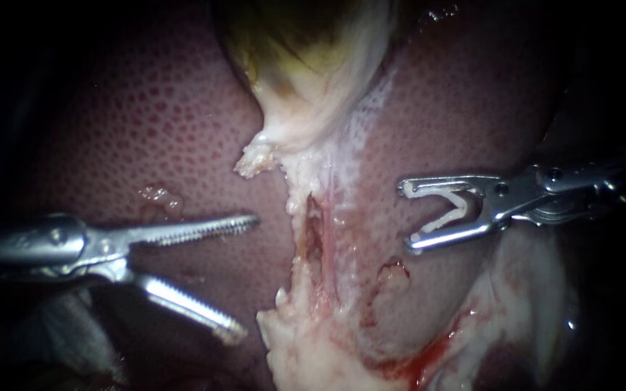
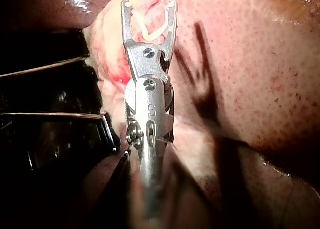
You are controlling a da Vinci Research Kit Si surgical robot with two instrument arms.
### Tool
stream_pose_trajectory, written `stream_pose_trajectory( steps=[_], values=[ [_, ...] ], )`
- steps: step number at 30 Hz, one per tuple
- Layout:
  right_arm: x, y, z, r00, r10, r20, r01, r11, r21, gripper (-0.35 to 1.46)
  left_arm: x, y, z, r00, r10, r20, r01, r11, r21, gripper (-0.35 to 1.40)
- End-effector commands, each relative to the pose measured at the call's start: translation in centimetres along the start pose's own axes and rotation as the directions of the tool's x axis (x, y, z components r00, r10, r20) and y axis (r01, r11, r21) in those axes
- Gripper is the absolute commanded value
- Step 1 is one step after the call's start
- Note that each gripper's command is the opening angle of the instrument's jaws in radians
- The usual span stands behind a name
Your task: Grabbing gallbladder
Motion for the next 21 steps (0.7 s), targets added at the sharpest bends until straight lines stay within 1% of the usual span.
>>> stream_pose_trajectory(
  steps=[1, 7, 9, 12, 14, 16, 17, 21],
  values=[
    [0.00, 0.00, 0.00, 1.000, 0.000, 0.000, 0.000, 1.000, 0.000, 0.52, 0.02, -0.06, -0.05, 1.0000, -0.004, -0.001, 0.004, 1.000, 0.014, 0.93],
    [0.00, 0.00, 0.00, 1.000, 0.000, 0.000, 0.000, 1.000, 0.000, 0.52, 0.13, -0.32, -0.26, 0.9996, -0.027, -0.001, 0.027, 0.997, 0.070, 0.93],
    [0.00, 0.00, 0.00, 1.000, 0.000, 0.000, 0.000, 1.000, 0.000, 0.52, 0.18, -0.43, -0.33, 0.9992, -0.040, -0.001, 0.040, 0.996, 0.086, 0.91],
    [0.00, 0.00, 0.00, 1.000, 0.000, 0.000, 0.000, 1.000, 0.000, 0.52, 0.29, -0.57, -0.37, 0.9981, -0.057, -0.022, 0.059, 0.993, 0.103, 0.91],
    [0.00, 0.00, 0.00, 1.000, 0.000, 0.000, 0.000, 1.000, 0.000, 0.52, 0.39, -0.63, -0.36, 0.9963, -0.074, -0.044, 0.078, 0.991, 0.112, 0.88],
    [0.00, 0.00, 0.00, 1.000, 0.000, 0.000, 0.000, 1.000, 0.000, 0.52, 0.48, -0.66, -0.32, 0.9958, -0.075, -0.053, 0.081, 0.990, 0.120, 0.86],
    [0.00, 0.00, 0.00, 1.000, 0.000, 0.000, 0.000, 1.000, 0.000, 0.52, 0.52, -0.67, -0.29, 0.9956, -0.078, -0.053, 0.084, 0.988, 0.126, 0.86],
    [0.00, 0.00, -0.01, 1.000, 0.000, 0.000, 0.000, 1.000, 0.000, 0.52, 0.60, -0.67, -0.11, 0.9951, -0.083, -0.054, 0.089, 0.990, 0.113, 0.77]
  ],
)
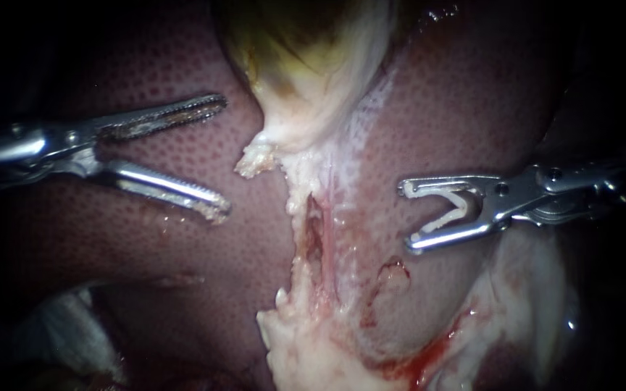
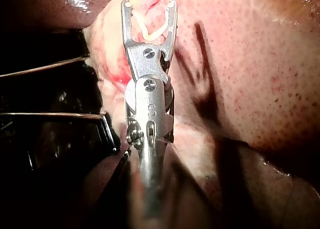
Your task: Grabbing gallbladder
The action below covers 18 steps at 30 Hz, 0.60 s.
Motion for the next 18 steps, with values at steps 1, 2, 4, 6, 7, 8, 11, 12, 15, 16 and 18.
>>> stream_pose_trajectory(
  steps=[1, 2, 4, 6, 7, 8, 11, 12, 15, 16, 18],
  values=[
    [0.00, 0.00, 0.00, 1.000, 0.000, 0.000, 0.000, 1.000, 0.000, 0.52, -0.01, 0.00, 0.05, 1.0000, -0.001, 0.002, 0.001, 1.000, 0.001, 0.76],
    [0.00, 0.00, 0.00, 1.000, 0.000, 0.000, 0.000, 1.000, 0.000, 0.52, 0.00, 0.00, 0.10, 1.0000, -0.002, -0.001, 0.002, 1.000, -0.002, 0.72],
    [0.00, 0.00, 0.00, 1.000, 0.000, 0.000, 0.000, 1.000, 0.000, 0.52, 0.01, 0.00, 0.16, 1.0000, -0.002, -0.001, 0.002, 1.000, -0.002, 0.69],
    [0.00, 0.00, 0.00, 1.000, 0.000, 0.000, 0.000, 1.000, 0.000, 0.52, 0.01, 0.00, 0.20, 1.0000, -0.002, -0.001, 0.002, 1.000, -0.003, 0.64],
    [0.00, 0.00, 0.00, 1.000, 0.000, 0.000, 0.000, 1.000, 0.000, 0.52, 0.00, 0.00, 0.20, 1.0000, -0.001, -0.001, 0.001, 1.000, -0.002, 0.56],
    [0.00, 0.00, 0.00, 1.000, 0.000, 0.000, 0.000, 1.000, 0.000, 0.52, -0.01, 0.00, 0.21, 1.0000, -0.001, -0.001, 0.001, 1.000, -0.002, 0.51],
    [0.00, 0.00, 0.00, 1.000, 0.000, 0.000, 0.000, 1.000, 0.000, 0.52, -0.04, -0.01, 0.22, 1.0000, 0.001, -0.001, -0.001, 1.000, -0.002, 0.34],
    [0.00, 0.00, 0.00, 1.000, 0.000, 0.000, 0.000, 1.000, 0.000, 0.52, -0.06, -0.02, 0.23, 1.0000, 0.002, -0.001, -0.002, 1.000, -0.002, 0.25],
    [0.00, 0.00, 0.01, 1.000, 0.000, 0.000, 0.000, 1.000, 0.000, 0.52, -0.12, -0.05, 0.23, 1.0000, -0.001, -0.001, 0.001, 1.000, -0.002, 0.05],
    [0.00, 0.00, 0.01, 1.000, 0.000, 0.000, 0.000, 1.000, 0.000, 0.52, -0.13, -0.05, 0.23, 1.0000, 0.000, -0.004, 0.000, 1.000, -0.002, 0.02],
    [0.00, 0.00, 0.01, 1.000, 0.000, 0.000, 0.000, 1.000, 0.000, 0.52, -0.16, -0.06, 0.21, 1.0000, -0.005, 0.002, 0.005, 1.000, -0.003, -0.05]
  ],
)
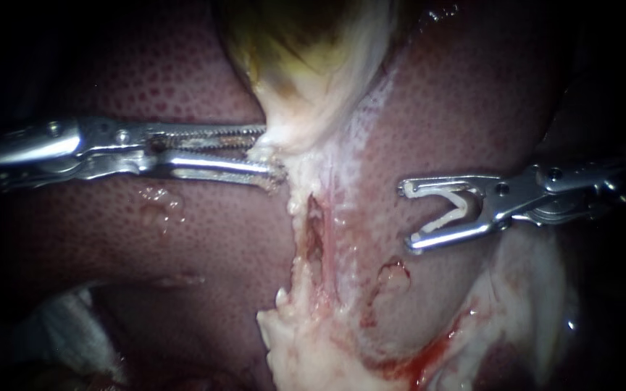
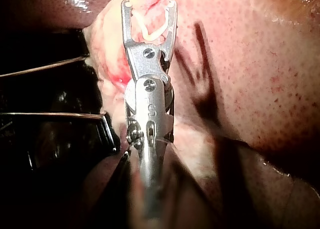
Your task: Grabbing gallbladder
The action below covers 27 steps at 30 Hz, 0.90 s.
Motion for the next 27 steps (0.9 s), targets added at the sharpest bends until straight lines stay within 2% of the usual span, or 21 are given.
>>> stream_pose_trajectory(
  steps=[1, 6, 11, 15, 19, 24, 27],
  values=[
    [0.00, 0.00, 0.00, 1.000, 0.000, 0.000, 0.000, 1.000, 0.000, 0.52, -0.01, 0.00, -0.01, 1.0000, 0.001, 0.006, -0.001, 1.000, 0.000, -0.08],
    [0.00, 0.00, 0.00, 1.000, 0.000, 0.000, 0.000, 1.000, 0.000, 0.52, -0.03, 0.00, -0.07, 0.9996, -0.009, 0.027, 0.009, 1.000, -0.007, -0.35],
    [0.00, 0.00, 0.00, 1.000, 0.000, 0.000, 0.000, 1.000, 0.000, 0.52, -0.04, -0.03, -0.14, 0.9988, -0.007, 0.048, 0.008, 1.000, -0.018, -0.35],
    [0.00, 0.00, 0.00, 1.000, 0.000, 0.000, 0.000, 1.000, 0.000, 0.52, 0.00, -0.05, -0.21, 0.9987, -0.009, 0.051, 0.010, 1.000, -0.023, -0.35],
    [0.00, 0.00, 0.00, 1.000, 0.000, 0.000, 0.000, 1.000, 0.000, 0.52, 0.10, -0.09, -0.33, 0.9986, -0.016, 0.051, 0.017, 0.999, -0.033, -0.35],
    [0.00, 0.00, 0.00, 1.000, 0.000, 0.000, 0.000, 1.000, 0.000, 0.52, 0.32, -0.19, -0.57, 0.9981, -0.030, 0.054, 0.031, 0.999, -0.023, -0.35],
    [0.00, 0.00, 0.00, 1.000, 0.000, 0.000, 0.000, 1.000, 0.000, 0.52, 0.45, -0.23, -0.73, 0.9985, -0.040, 0.038, 0.041, 0.999, -0.015, -0.35]
  ],
)
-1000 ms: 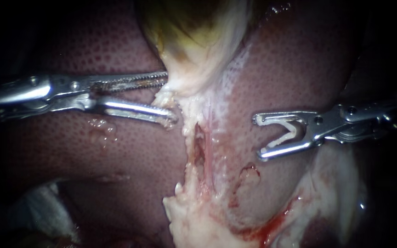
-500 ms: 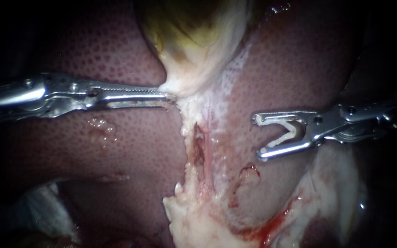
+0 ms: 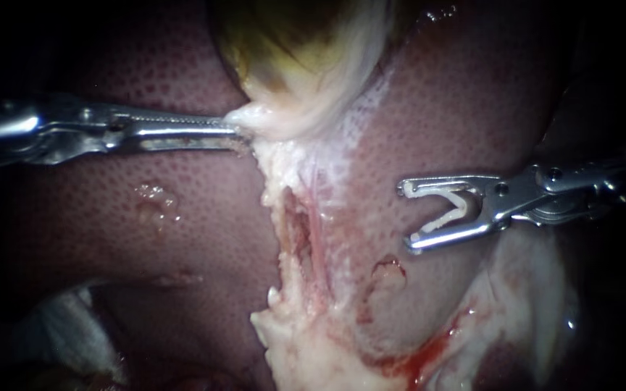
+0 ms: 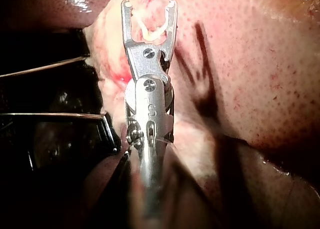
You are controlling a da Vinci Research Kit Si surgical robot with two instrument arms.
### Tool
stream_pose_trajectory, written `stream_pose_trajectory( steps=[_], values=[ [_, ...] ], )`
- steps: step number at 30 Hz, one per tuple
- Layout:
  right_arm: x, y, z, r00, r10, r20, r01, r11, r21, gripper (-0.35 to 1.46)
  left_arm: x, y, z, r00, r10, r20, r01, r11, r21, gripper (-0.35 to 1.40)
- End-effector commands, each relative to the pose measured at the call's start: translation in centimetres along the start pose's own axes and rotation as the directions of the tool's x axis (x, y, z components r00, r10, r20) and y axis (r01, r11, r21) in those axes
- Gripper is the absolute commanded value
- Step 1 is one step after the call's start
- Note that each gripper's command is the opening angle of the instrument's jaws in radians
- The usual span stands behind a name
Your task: Grabbing gallbladder
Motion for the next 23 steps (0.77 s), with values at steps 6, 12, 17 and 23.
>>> stream_pose_trajectory(
  steps=[6, 12, 17, 23],
  values=[
    [0.00, 0.00, 0.00, 1.000, 0.000, 0.000, 0.000, 1.000, 0.000, 0.52, 0.07, -0.03, -0.19, 0.9997, -0.010, -0.022, 0.010, 1.000, 0.006, -0.35],
    [0.00, 0.00, 0.00, 1.000, 0.000, 0.000, 0.000, 1.000, 0.000, 0.52, 0.06, -0.05, -0.21, 0.9997, -0.011, -0.022, 0.011, 1.000, 0.008, -0.35],
    [0.00, 0.00, 0.00, 1.000, 0.000, 0.000, 0.000, 1.000, 0.000, 0.52, 0.06, -0.05, -0.21, 0.9997, -0.011, -0.022, 0.011, 1.000, 0.009, -0.35],
    [0.00, 0.00, 0.00, 1.000, 0.000, 0.000, 0.000, 1.000, 0.000, 0.52, 0.05, -0.05, -0.21, 0.9997, -0.010, -0.022, 0.010, 1.000, 0.010, -0.35]
  ],
)
